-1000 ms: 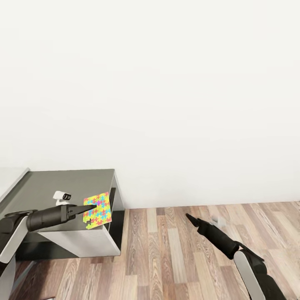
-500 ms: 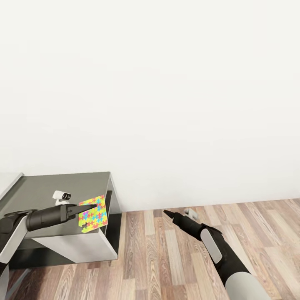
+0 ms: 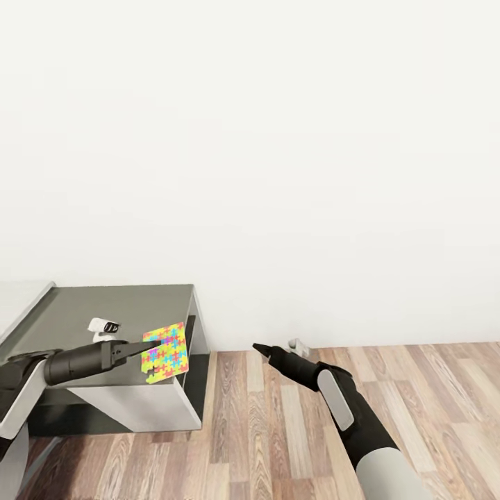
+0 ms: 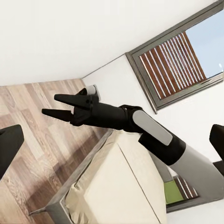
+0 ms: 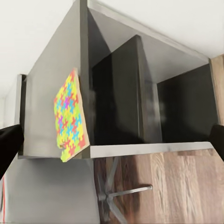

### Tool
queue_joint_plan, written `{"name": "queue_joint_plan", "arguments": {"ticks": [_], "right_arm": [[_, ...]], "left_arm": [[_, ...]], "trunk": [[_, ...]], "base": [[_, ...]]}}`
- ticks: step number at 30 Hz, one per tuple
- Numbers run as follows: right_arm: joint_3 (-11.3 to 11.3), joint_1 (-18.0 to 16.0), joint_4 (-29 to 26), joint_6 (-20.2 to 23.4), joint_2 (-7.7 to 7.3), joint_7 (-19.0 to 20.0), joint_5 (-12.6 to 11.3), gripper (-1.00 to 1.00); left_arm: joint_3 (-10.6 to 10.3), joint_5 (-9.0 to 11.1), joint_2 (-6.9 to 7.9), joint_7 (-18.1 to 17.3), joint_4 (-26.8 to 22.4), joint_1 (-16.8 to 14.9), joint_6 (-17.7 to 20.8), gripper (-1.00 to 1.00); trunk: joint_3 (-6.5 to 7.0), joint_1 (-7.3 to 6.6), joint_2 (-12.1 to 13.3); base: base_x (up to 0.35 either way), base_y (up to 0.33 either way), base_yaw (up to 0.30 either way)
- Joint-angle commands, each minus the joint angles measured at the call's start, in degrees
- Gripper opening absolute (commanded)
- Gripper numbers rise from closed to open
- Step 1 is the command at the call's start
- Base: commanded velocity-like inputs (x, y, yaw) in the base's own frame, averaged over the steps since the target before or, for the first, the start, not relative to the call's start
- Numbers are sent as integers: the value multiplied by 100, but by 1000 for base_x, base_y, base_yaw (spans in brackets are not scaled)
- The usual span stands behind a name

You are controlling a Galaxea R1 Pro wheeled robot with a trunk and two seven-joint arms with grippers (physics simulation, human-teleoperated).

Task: Put all the toys in the child's room - the three board games (two on the bed and one on the table), the two jigsaw puzzles on the table, and the tennis ball on the table - inside the toy box on the table in the child's room.

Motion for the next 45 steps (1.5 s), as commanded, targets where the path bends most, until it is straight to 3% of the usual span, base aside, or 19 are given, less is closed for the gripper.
{"name": "queue_joint_plan", "arguments": {"ticks": [1,30,45], "right_arm": [[-10,-3,-5,32,-17,5,-22,100],[-37,32,-23,-24,-93,69,-39,100],[-35,47,-23,-48,-94,80,-35,100]], "left_arm": [[0,19,-6,-2,0,-5,48,100],[41,3,-22,-7,35,13,1,100],[42,3,-22,31,79,13,-4,100]], "trunk": [[-10,3,-11],[-10,3,-11],[-10,3,-11]], "base": [[0,0,277],[2,0,62],[238,-4,219]]}}
